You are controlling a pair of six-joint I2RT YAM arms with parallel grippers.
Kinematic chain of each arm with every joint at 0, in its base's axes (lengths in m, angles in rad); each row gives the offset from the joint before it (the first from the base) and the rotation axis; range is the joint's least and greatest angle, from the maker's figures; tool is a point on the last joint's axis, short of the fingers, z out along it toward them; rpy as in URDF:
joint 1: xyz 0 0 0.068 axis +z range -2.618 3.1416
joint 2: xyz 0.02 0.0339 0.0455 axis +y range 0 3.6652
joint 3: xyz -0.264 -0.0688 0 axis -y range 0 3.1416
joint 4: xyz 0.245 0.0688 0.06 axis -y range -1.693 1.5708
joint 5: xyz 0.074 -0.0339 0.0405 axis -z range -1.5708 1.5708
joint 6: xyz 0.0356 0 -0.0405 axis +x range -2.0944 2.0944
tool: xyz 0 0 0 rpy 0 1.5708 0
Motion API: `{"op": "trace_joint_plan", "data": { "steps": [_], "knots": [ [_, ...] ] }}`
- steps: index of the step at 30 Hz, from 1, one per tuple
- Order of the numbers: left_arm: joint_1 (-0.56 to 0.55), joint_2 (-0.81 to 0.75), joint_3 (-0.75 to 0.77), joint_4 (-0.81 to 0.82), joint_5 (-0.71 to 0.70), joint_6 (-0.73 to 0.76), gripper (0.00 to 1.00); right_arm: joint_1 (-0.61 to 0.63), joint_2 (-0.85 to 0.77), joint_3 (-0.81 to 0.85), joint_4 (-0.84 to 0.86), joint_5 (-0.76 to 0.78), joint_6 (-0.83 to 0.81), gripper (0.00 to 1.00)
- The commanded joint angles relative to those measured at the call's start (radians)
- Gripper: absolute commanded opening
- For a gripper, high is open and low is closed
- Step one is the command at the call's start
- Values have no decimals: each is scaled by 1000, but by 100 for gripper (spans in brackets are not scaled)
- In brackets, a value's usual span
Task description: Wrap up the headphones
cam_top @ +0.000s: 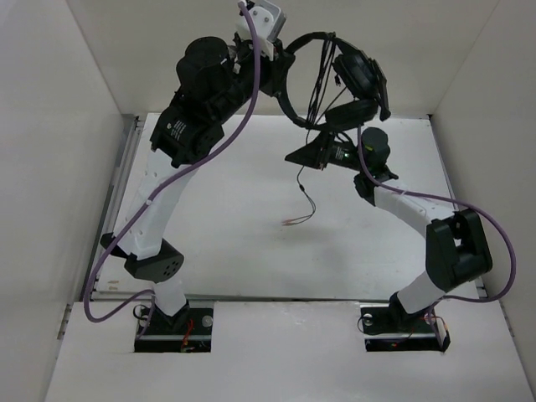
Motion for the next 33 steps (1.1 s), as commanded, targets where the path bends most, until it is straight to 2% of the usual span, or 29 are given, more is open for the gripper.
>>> {"op": "trace_joint_plan", "data": {
  "steps": [1, 9, 27, 29, 30, 33],
  "knots": [
    [42, -8, 57, 178, -116, 5, 1, 48, -70, -53, 156, -29, 91, 49],
    [137, 34, 106, 260, -231, 60, 1, 111, -118, -124, 156, -56, 81, 55],
    [273, 70, 108, 363, -370, 142, 2, 231, -162, -153, 138, -165, -1, 42],
    [290, 72, 105, 363, -377, 138, 2, 234, -171, -155, 134, -170, -16, 34],
    [298, 72, 103, 363, -382, 143, 2, 236, -179, -155, 133, -174, -28, 25],
    [307, 76, 102, 369, -389, 146, 2, 237, -188, -147, 127, -177, -51, 13]
  ]
}}
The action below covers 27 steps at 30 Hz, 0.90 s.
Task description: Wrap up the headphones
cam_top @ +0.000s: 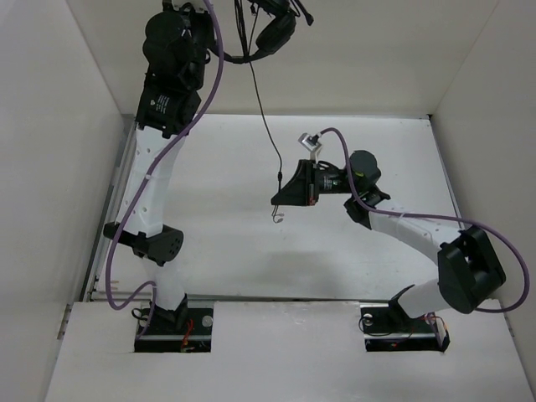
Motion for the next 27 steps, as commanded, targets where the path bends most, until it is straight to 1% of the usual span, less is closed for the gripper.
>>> {"op": "trace_joint_plan", "data": {
  "steps": [1, 3, 6, 9, 12, 14, 15, 16, 18, 22, 24, 27],
  "knots": [
    [12, -21, 42, 146, -41, -2, 2, 9, -47, 12, 35, -31, -55, 11],
    [15, -18, 31, 158, -50, 16, 2, 7, -58, 31, -6, -31, -84, 7],
    [15, -21, -10, 175, -61, 51, 2, 7, -84, 91, -158, -40, -185, 4],
    [18, -27, -76, 208, -90, 99, 1, -12, -112, 201, -415, -56, -363, 3],
    [21, -30, -136, 247, -116, 146, 1, -35, -130, 339, -708, -31, -577, 3],
    [21, -28, -177, 262, -128, 171, 2, -49, -136, 453, -918, 18, -746, 3],
    [21, -28, -192, 264, -130, 176, 2, -51, -136, 491, -986, 39, -802, 3],
    [19, -30, -217, 267, -130, 185, 2, -49, -138, 548, -1083, 79, -895, 3],
    [12, -33, -257, 262, -128, 193, 2, -48, -139, 628, -1206, 148, -1029, 4],
    [-22, -65, -399, 252, -116, 226, 2, -52, -130, 777, -1353, 327, -1265, 3],
    [-56, -96, -505, 226, -98, 237, 2, -65, -117, 856, -1392, 433, -1385, 3],
    [-117, -139, -625, 178, -69, 242, 1, -72, -94, 942, -1410, 584, -1539, 3]
  ]
}}
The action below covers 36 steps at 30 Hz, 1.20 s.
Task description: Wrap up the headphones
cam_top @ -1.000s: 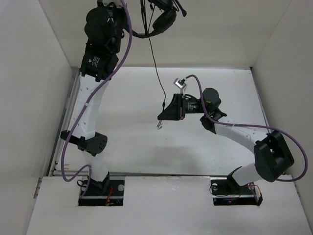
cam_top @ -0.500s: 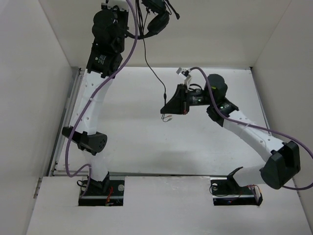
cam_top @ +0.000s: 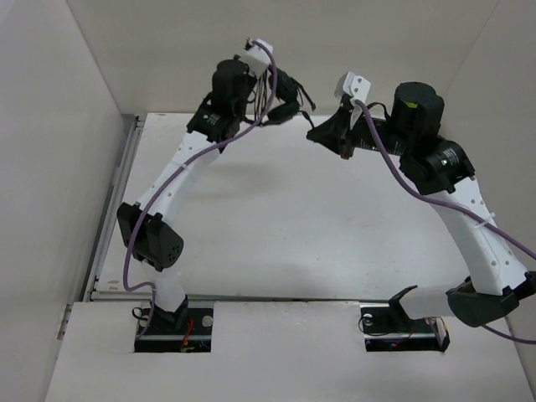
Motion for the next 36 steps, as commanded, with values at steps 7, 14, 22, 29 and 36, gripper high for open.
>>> {"op": "trace_joint_plan", "data": {
  "steps": [7, 14, 22, 29, 36],
  "knots": [
    [-204, -214, -275, -23, 119, -12, 1, -23, 57, 143, 30, 584, -640, 3],
    [-278, -287, -251, -63, 261, -115, 0, -144, 79, 32, 324, 666, -646, 3],
    [-353, -287, -98, -157, 342, -167, 0, -256, 128, -22, 377, 586, -464, 4],
    [-362, -255, 36, -209, 397, -225, 0, -313, 140, -31, 343, 361, -225, 4],
    [-359, -214, 146, -252, 459, -322, 0, -345, 145, -69, 369, 39, 90, 4]
  ]
}}
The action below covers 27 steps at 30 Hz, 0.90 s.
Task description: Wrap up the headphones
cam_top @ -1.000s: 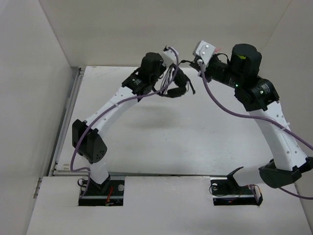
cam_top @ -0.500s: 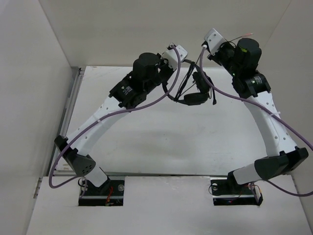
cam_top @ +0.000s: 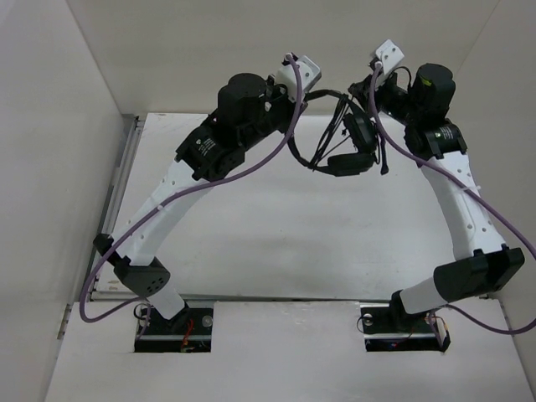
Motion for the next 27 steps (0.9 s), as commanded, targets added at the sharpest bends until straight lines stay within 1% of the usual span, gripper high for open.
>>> {"op": "trace_joint_plan", "data": {
  "steps": [1, 4, 7, 12, 16, 22, 27],
  "knots": [
    [-6, -11, 97, 38, 105, -115, 0, -16, 4, -27, 83, -199, 233, 4],
    [7, 1, 111, -5, 187, -173, 1, -12, 4, -44, 135, -258, 327, 4],
    [10, 9, 110, -48, 269, -218, 1, -12, 12, -43, 169, -273, 390, 4],
    [10, 22, 96, -87, 357, -271, 1, 5, 12, -72, 190, -283, 419, 4],
    [4, 27, 88, -82, 353, -271, 1, 11, 1, -110, 189, -286, 410, 4],
    [39, 62, 177, -79, 325, -261, 1, 11, -23, -237, 201, -309, 401, 6],
    [76, 65, 165, -65, 302, -248, 1, 11, -57, -314, 209, -345, 410, 12]
  ]
}}
